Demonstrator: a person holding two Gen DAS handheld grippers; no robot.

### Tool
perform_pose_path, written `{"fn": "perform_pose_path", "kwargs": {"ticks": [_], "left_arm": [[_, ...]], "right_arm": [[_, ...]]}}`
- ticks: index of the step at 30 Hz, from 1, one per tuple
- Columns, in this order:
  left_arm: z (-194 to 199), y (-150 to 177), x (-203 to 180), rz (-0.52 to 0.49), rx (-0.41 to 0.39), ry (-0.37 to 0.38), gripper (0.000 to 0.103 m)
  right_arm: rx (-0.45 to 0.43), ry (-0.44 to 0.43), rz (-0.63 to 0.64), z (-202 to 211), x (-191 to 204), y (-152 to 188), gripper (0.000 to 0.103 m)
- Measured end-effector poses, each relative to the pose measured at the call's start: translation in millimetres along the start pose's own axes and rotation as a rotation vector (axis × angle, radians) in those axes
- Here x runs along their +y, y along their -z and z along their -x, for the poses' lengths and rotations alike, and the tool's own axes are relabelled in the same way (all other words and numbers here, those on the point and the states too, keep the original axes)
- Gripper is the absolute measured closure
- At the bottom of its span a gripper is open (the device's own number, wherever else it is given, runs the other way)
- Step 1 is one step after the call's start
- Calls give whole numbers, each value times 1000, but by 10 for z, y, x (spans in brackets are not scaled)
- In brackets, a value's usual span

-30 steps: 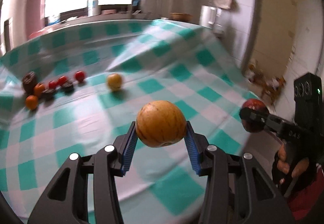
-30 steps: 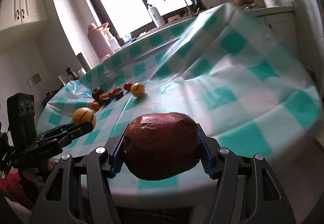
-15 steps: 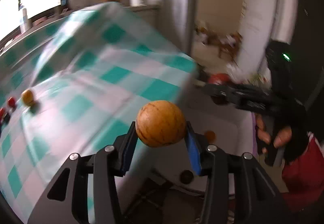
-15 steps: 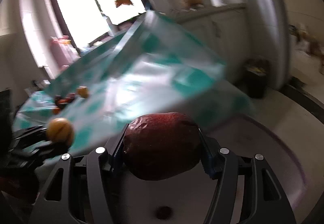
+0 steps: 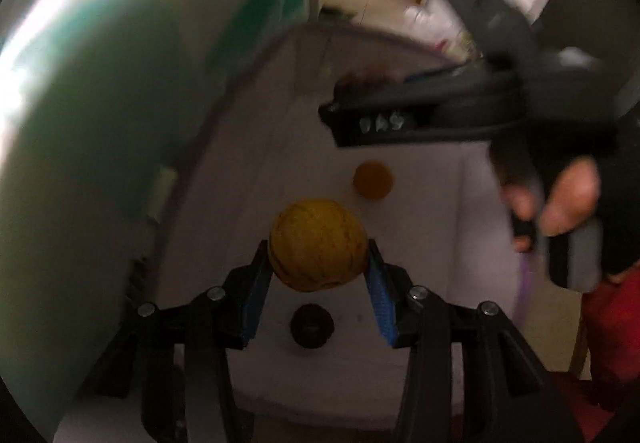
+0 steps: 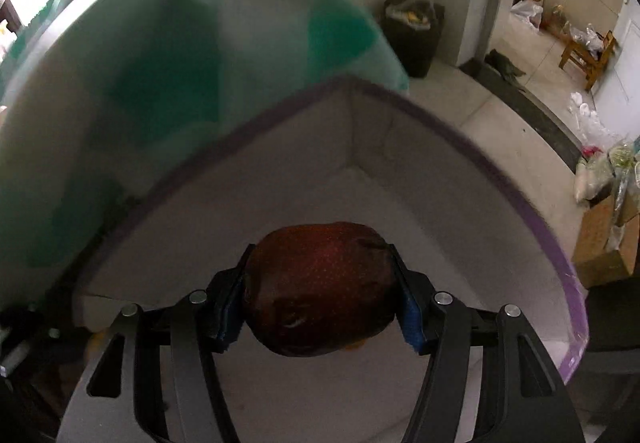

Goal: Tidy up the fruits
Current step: 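Open both grippers above the white bin to drop the apple and pepino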

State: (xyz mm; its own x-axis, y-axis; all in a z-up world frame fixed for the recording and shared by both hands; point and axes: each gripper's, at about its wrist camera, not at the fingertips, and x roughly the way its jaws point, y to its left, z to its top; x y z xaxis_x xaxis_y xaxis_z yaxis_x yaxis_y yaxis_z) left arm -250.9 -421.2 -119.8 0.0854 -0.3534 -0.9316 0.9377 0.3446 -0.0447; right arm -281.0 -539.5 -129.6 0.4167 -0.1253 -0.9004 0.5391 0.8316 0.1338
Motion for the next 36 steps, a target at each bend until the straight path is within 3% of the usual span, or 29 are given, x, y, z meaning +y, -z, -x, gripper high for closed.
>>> {"fn": "perform_pose_path", "kwargs": {"ticks": [5,12,16,18,19,20,23,28,30,33,36], "left_arm": [[-392,10,153,44,105,-46,57],[-550,5,165,16,139,-69,57],[-593,3,178,11,148,-72,56],[-586,86,108,4,149,-82,56],[-591,91,96,2,150,-83,54],[-567,91,106,7,138,-72,45],[-392,73,118,11,66,-60,23],[102,123,-51,-92,-91,-62,20],[392,208,-150,-156,-189,-77,20],[859,381,-239,-224,-356,-163,11],[1341,537,-87,-186,-506,-260,9]], "right_arm": [[72,27,35,-318,90,22,42],[155,52,42,-691,137,95,41],[148,52,41,-746,174,42,39],[133,33,28,-705,157,16,30],[123,25,23,-666,140,9,29],[106,20,15,-610,117,-4,29],[33,12,-53,-365,-30,-45,23],[-98,1,-152,156,-289,-76,21],[-155,-14,-167,377,-332,-84,21],[-224,-49,-146,693,-303,-80,21],[-312,-110,-95,1059,-67,-161,19]]}}
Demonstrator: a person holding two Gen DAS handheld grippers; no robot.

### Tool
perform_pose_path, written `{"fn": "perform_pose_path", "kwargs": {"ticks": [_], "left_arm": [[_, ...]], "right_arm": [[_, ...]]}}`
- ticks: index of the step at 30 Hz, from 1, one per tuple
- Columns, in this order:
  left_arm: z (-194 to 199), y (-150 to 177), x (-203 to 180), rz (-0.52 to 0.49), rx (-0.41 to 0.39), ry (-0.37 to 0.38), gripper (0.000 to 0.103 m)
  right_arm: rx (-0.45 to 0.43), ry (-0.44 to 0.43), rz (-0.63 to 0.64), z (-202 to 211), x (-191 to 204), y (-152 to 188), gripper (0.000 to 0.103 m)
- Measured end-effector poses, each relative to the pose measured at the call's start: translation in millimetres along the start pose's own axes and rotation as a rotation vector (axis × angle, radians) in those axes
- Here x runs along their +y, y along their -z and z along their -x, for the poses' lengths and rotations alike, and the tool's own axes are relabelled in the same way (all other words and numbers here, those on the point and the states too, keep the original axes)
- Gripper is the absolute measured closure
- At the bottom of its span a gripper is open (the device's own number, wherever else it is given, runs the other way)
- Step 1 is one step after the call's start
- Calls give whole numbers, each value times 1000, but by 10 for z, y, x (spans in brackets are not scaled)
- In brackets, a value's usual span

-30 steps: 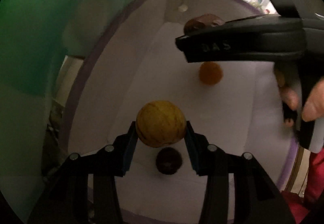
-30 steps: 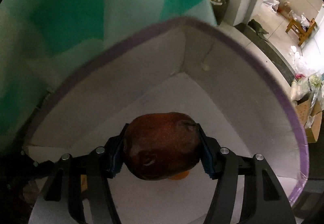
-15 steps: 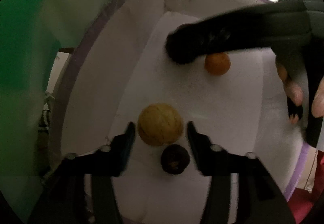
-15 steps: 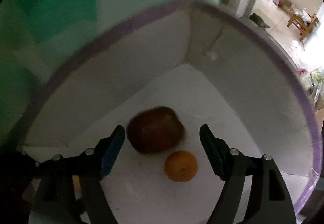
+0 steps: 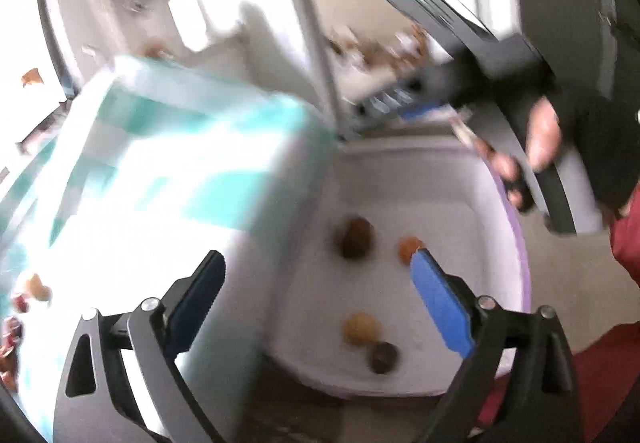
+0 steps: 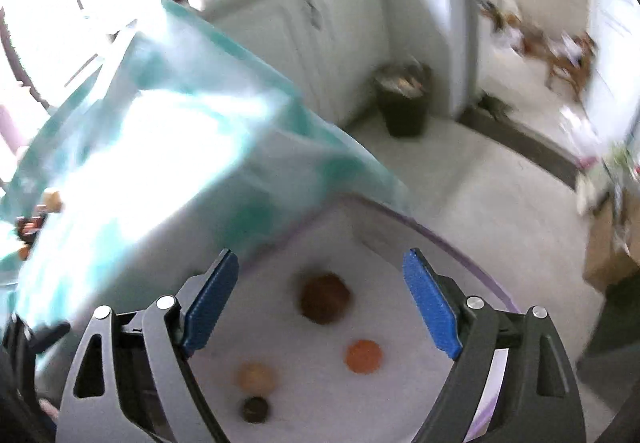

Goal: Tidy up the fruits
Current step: 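Open both grippers above the white bin to drop the apple and pepino, then grasp a yellow striped pepino with the right gripper while the left gripper grasps a mandarin orange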

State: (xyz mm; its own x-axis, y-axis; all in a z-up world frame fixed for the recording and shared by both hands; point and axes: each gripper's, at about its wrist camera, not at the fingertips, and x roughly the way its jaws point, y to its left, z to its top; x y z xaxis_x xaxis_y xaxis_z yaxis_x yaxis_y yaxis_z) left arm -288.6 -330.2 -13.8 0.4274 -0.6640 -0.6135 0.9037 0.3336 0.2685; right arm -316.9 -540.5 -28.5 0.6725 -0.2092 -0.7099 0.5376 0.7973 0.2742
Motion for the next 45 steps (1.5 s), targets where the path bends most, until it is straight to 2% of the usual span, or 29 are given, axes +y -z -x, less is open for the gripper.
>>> {"fn": "perform_pose_path", "kwargs": {"ticks": [4,6,10,13,14,17,21,23,25,28,33,35,37,40,42,45], "left_arm": [[522,120,760,177,-98,-121,3],[773,324,1267,307,-125,-223,2],[1166,760,2167,592,-119,-371,2],[1408,1045,2728,698,-97,-481,2],[1477,1190,2964,736,-80,-546,2],[1726,1446,3456,830,-52,-652,2],[1990,1908,4000,1030,-77,-697,2],[2071,2130,4075,1136,-94,-697,2],[2116,2270,4161,1218,-75,-693,2],[2129,2336,4152,1242,-57,-702,2],[2016,2359,4110,1235,25,-693,2],[1965,2365,4121,1227,44,-706,2],[1940,2364,4126,1219,58,-723,2],[1918,2392,4129,1227,70,-722,2],[1925,2414,4137,1239,66,-715,2],[1913,2437,4172,1260,60,-693,2]], "right_arm": [[-79,-121,109,239,625,-137,16],[-79,-172,174,263,1083,-133,15],[-11,-246,324,90,1881,-46,15],[59,-305,361,-77,2366,24,15],[88,-318,375,-157,2561,54,15],[100,-341,441,-289,3055,121,15],[132,-339,472,-580,3608,75,15],[141,-294,471,-794,3875,9,15],[146,-276,462,-976,4088,-53,15],[149,-246,453,-1219,4373,-146,15],[166,-180,480,-1534,4672,-223,16],[165,-181,493,-1594,4731,-256,22],[150,-146,512,-1602,4754,-249,37],[137,-136,511,-1586,4737,-241,53],[137,-167,490,-1569,4681,-249,59],[144,-205,456,-1559,4617,-264,59]]}}
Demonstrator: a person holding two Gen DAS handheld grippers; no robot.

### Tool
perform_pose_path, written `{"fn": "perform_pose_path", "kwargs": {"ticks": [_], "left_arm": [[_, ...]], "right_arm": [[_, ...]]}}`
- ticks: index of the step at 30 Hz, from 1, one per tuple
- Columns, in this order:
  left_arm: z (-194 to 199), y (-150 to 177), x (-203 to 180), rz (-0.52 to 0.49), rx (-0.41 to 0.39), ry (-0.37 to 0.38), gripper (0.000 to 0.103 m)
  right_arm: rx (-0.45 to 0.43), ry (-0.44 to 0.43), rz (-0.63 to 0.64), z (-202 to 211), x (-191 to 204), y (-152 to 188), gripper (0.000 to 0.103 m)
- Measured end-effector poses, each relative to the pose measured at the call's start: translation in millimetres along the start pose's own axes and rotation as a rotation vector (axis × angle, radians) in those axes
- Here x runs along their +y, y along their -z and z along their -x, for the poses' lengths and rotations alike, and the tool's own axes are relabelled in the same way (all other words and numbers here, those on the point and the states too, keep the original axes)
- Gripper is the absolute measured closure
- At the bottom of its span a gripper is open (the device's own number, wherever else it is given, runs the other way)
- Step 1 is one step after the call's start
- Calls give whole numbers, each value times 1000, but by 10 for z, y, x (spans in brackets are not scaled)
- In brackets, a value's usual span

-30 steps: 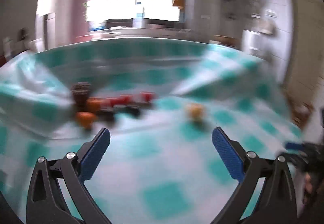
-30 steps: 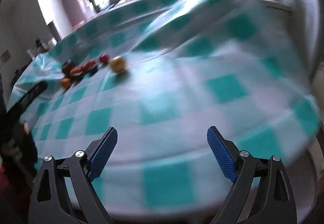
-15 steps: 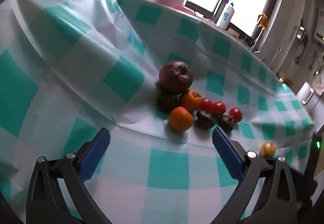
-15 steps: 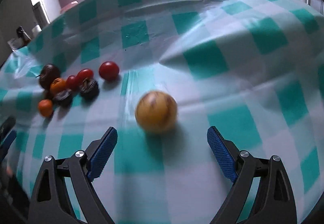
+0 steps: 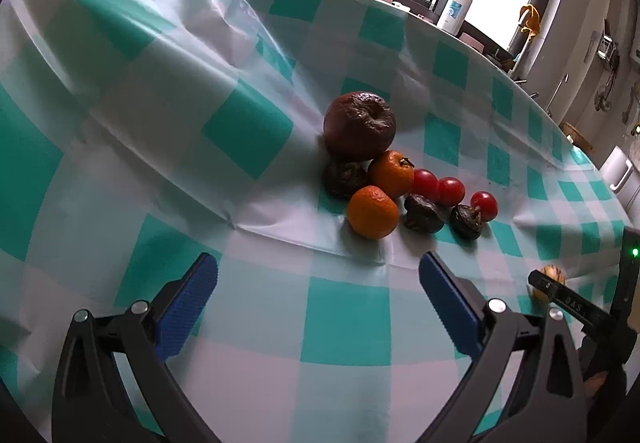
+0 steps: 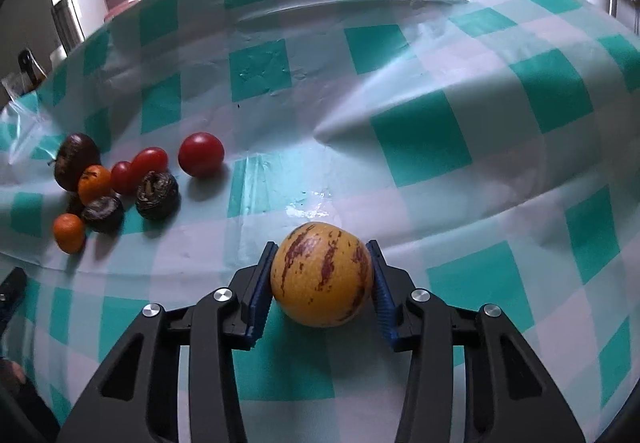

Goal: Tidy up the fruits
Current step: 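Grasp a yellow striped pepino with the right gripper while the left gripper grasps a mandarin orange, then carry the pepino and orange off the table toward the white bin with both grippers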

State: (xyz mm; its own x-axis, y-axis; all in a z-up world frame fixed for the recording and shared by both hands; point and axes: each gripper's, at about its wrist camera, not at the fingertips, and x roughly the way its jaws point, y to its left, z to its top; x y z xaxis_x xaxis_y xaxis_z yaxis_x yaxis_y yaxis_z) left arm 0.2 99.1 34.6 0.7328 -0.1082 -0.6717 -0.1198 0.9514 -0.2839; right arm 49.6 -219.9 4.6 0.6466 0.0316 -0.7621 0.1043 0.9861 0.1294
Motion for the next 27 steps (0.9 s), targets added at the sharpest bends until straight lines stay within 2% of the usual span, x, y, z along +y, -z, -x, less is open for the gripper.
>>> {"fn": "perform_pose_path", "kwargs": {"ticks": [3,7,9,13,15,16,17,19,21,27], "left_arm": [[-105,-53,-59,-4,28,24,2],[-316,-148,-263,-94,49,-4,4],[-473,-219,-371,-143,69,-29,9],[-739,-300,-452,-176,130,-42,35],[-768,-295,-455,-180,136,-27,43],[-765,-288,-458,-182,138,-10,56],[-751,-274,-453,-183,139,39,64],[-654,-264,-394,-151,94,37,65],[-532,-241,-341,-132,43,66,65],[-217,-81,-358,-114,-28,121,65]], "right_arm": [[-8,-64,-50,46,-143,2,59],[-14,-123,-97,78,-255,5,59],[-16,-136,-108,83,-269,8,59],[-18,-145,-114,99,-275,20,59],[-18,-148,-116,87,-274,15,59],[-18,-148,-116,83,-275,14,59],[-18,-148,-116,83,-277,14,59],[-19,-149,-116,77,-273,10,59],[-21,-156,-120,79,-285,12,59],[-37,-192,-133,113,-317,31,59]]}}
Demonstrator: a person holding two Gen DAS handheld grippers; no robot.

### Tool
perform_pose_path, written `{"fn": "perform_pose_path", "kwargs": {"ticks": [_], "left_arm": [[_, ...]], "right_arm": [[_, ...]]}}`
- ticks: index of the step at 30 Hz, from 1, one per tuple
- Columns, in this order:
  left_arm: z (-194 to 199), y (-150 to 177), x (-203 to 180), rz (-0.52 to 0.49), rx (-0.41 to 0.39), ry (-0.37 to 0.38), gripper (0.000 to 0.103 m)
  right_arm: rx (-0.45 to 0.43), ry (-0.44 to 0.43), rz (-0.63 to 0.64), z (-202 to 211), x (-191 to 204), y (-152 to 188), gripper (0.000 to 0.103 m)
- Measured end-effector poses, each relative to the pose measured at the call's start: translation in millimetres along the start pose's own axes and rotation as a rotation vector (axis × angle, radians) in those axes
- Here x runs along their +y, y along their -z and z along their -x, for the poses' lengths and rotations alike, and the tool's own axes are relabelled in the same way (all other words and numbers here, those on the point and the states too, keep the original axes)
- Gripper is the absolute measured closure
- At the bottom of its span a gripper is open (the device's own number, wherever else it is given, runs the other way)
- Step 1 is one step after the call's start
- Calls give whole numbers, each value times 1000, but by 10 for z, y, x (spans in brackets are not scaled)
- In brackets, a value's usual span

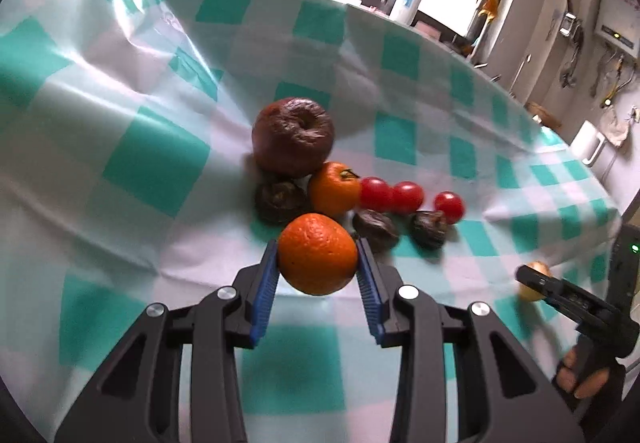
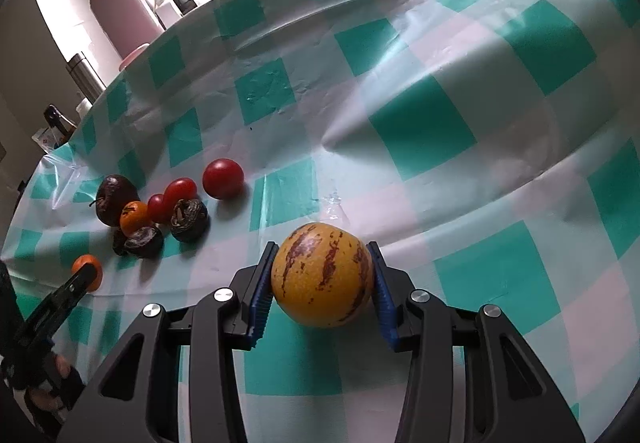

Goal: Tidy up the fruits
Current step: 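Carry the pepino and orange off the table toward the white bin with both grippers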

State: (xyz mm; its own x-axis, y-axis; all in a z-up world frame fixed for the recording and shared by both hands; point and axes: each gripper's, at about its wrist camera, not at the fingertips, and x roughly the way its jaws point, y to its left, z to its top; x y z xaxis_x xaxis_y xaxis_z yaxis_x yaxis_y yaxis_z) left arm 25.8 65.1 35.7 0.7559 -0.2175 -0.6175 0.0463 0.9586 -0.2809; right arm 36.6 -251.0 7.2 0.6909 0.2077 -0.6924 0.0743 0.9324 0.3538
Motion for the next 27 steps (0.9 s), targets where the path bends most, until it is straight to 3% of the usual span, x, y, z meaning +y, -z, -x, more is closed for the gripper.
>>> {"fn": "perform_pose_path", "kwargs": {"ticks": [6,12,19,27], "left_arm": [[346,121,-147,-52,-91,20,65],[724,320,-422,-136,-158,-2,65],[864,737,-857,-222,-114,31,65],[923,983,-1212,-290,-79,75,65]], "right_arm": [[-38,-84,12,275,118,240,59],[-35,-110,129,598,382,585,59],[-67,-116,250,997,483,858,59],[-120,-73,260,1388,118,1086,59]]}}
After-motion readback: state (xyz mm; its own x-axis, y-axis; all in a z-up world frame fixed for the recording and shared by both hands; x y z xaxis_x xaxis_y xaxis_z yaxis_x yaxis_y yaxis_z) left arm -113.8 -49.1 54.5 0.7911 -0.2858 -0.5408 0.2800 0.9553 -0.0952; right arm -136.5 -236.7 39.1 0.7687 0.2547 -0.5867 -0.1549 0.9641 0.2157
